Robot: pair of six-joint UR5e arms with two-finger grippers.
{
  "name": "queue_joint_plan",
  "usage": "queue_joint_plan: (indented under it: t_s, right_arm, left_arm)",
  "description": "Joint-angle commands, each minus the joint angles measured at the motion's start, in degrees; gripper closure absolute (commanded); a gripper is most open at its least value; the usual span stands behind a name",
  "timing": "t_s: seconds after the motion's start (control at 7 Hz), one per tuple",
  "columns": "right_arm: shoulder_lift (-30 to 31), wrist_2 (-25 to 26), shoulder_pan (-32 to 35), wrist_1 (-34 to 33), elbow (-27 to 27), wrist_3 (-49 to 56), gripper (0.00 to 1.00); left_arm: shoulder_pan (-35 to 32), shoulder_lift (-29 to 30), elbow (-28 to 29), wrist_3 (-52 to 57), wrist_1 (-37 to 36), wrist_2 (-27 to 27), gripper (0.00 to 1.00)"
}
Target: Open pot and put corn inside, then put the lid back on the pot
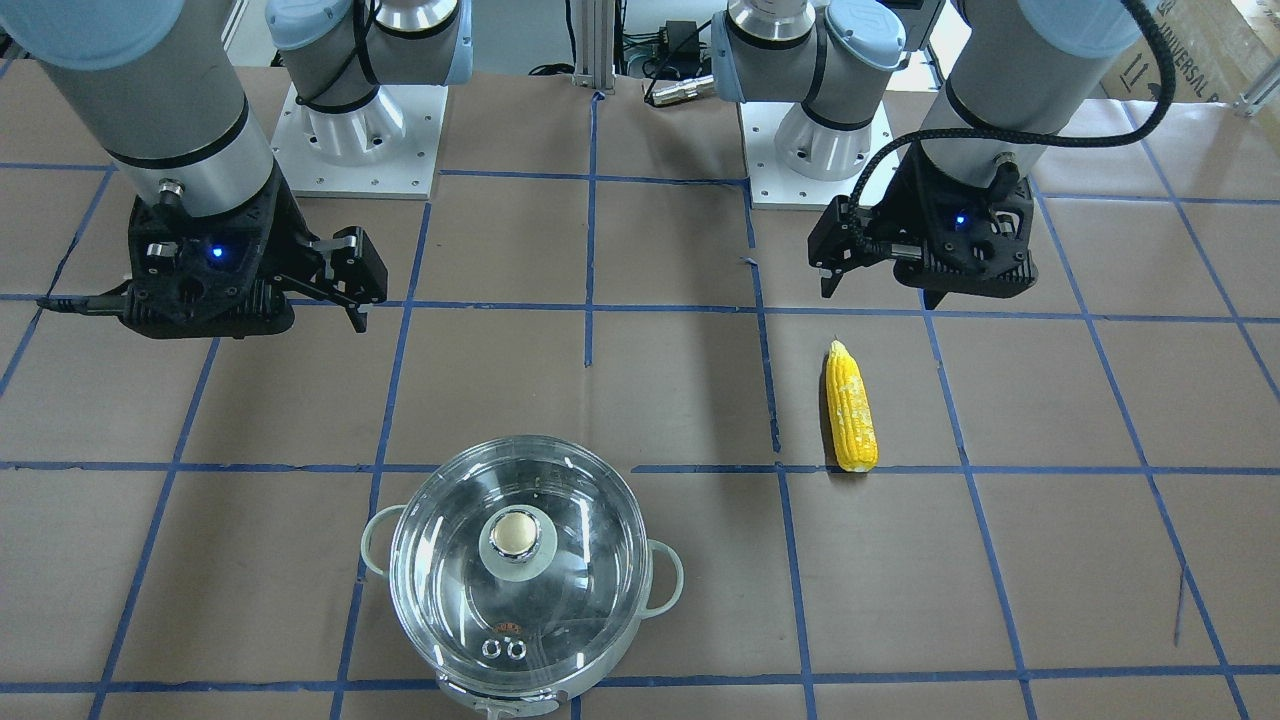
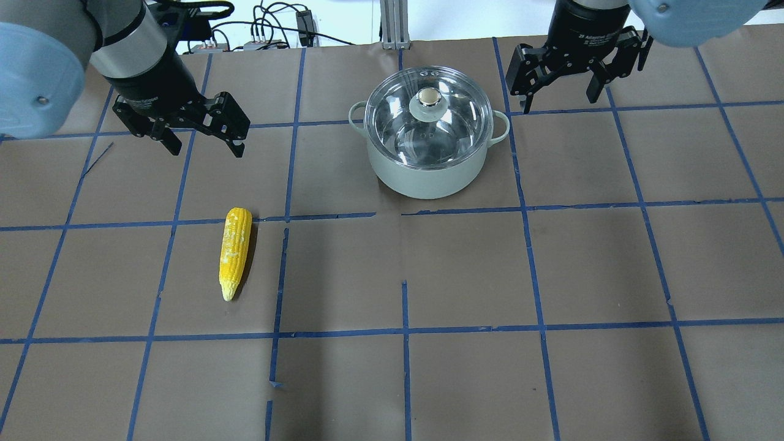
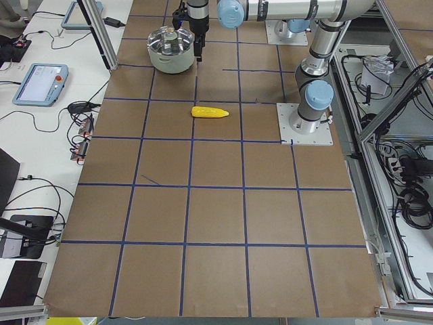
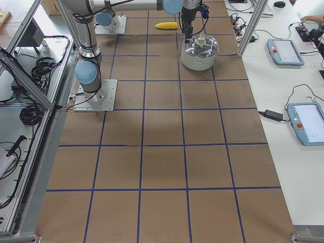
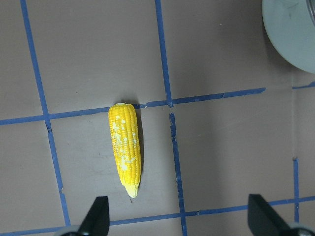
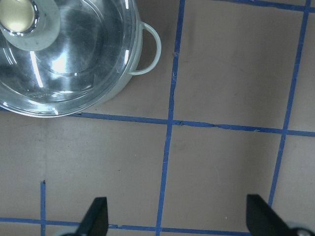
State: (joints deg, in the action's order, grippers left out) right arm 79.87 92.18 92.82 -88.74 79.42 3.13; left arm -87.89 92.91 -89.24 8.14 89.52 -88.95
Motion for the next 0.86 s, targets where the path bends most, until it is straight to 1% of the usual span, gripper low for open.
queue_joint_plan:
  t_s: [0.0, 0.29, 0.43, 0.57, 0.71]
  right_arm:
    - [0.4, -0.3, -0.2, 0.8, 0.4, 1.2, 0.0]
    - [0.4, -0.3, -0.2, 0.9, 0.4, 2.0, 0.0]
    - [0.3, -0.5, -0.1, 0.8, 0.2, 2.0, 0.0]
    - [0.1, -0.5, -0.1, 0.8, 0.0, 2.0, 0.0]
    - [-0.1, -1.1, 0.4, 0.2, -0.8, 1.6, 0.03]
  left_arm:
    - [0.0, 0.2, 0.1, 0.0, 0.6, 0.3, 0.0]
    - [0.1, 0.2, -0.5, 1.3, 0.4, 0.0, 0.0]
    - [1.2, 0.1, -2.6, 3.7, -0.5, 0.1, 0.0]
    - [3.8, -0.1, -7.0, 6.5, -5.6, 0.1, 0.0]
    - [6.0, -0.4, -12.0, 9.3, -10.7, 0.2, 0.0]
